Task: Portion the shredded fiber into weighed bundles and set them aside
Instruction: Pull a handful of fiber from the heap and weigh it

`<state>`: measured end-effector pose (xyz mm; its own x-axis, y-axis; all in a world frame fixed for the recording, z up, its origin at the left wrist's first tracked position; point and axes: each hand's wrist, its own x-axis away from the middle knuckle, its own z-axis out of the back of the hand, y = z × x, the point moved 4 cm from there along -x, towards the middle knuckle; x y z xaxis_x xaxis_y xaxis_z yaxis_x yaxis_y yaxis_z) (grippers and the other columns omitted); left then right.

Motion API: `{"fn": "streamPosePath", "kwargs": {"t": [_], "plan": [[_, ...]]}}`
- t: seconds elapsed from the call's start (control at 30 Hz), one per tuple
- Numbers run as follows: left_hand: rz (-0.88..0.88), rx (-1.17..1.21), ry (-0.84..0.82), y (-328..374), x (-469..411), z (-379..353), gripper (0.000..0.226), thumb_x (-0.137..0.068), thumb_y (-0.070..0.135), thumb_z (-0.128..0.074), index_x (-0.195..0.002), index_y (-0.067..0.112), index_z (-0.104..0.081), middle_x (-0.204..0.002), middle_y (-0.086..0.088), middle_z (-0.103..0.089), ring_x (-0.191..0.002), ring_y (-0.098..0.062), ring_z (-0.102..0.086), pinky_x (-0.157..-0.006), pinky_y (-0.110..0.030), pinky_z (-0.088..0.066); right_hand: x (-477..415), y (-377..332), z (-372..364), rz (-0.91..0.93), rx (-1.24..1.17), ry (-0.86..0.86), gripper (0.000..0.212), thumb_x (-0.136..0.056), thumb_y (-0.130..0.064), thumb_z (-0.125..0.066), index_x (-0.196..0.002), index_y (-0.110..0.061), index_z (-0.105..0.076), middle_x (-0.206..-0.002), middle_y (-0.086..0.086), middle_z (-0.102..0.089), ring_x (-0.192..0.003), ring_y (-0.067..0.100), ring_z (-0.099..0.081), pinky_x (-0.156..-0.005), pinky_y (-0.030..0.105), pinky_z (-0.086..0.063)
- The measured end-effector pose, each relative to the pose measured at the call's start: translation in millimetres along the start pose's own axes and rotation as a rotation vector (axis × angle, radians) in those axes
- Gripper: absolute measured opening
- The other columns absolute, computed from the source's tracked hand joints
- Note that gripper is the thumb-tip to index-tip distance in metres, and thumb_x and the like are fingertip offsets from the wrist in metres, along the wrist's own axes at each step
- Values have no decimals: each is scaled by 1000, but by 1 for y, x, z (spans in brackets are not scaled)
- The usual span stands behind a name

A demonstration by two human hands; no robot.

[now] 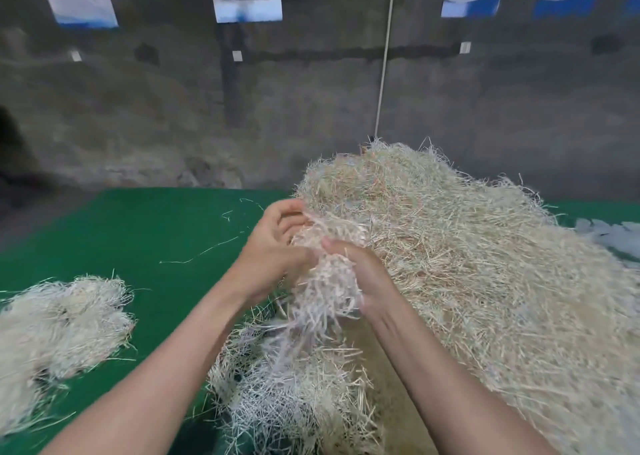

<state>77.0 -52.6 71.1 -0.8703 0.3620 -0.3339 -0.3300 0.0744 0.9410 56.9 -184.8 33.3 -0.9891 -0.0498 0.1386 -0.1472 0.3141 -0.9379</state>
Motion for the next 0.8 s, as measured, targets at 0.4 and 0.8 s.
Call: {"fn": "streamPosePath", "kwargs": {"t": [0.4, 0.8], "plan": [[489, 790, 66, -35, 7, -50, 82, -69, 58, -70, -136, 16, -45, -126, -18, -60, -113, -30, -61, -98, -47, -46, 1, -3, -33, 379, 647, 378, 76, -92, -52, -46, -151, -23, -9, -157, -1, -5, -144, 23, -6, -114, 47, -10], [352, 767, 377, -18, -2, -9, 28, -83, 24, -59, -70, 5, -74, -75, -14, -72, -66, -27, -71, -53, -36, -58, 4, 5, -14, 260, 374, -168, 95, -66, -77, -49, -142, -25, -27, -117, -10, -55, -100, -10, -52, -95, 27, -42]]}}
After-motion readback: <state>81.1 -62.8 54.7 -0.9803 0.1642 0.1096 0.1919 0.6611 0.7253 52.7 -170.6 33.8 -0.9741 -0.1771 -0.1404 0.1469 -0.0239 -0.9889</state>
